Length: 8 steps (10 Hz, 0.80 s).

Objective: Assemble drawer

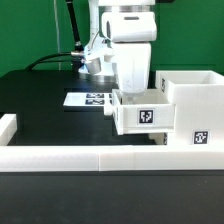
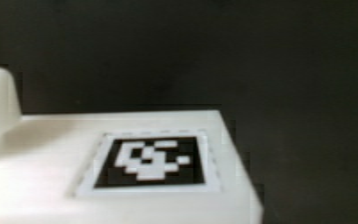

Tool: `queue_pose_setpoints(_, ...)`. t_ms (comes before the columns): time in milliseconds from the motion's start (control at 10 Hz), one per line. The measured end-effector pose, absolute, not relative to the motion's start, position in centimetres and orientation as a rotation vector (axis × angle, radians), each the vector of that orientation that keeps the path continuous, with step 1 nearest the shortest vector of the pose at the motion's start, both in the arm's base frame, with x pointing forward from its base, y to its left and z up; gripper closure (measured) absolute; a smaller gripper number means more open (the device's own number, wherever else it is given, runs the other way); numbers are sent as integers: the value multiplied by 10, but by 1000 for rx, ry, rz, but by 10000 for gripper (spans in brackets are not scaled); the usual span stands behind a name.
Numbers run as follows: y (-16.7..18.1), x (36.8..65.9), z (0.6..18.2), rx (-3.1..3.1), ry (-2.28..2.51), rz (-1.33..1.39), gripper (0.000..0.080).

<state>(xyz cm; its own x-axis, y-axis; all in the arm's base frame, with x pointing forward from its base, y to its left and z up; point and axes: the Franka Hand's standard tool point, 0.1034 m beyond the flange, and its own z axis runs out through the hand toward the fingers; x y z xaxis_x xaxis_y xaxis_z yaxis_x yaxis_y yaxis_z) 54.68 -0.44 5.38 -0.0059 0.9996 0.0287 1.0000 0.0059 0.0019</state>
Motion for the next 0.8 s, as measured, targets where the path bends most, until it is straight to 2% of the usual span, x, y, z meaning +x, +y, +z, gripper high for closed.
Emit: queue_pose_setpoints(800,8,549,53,-2178,-2222,8,757)
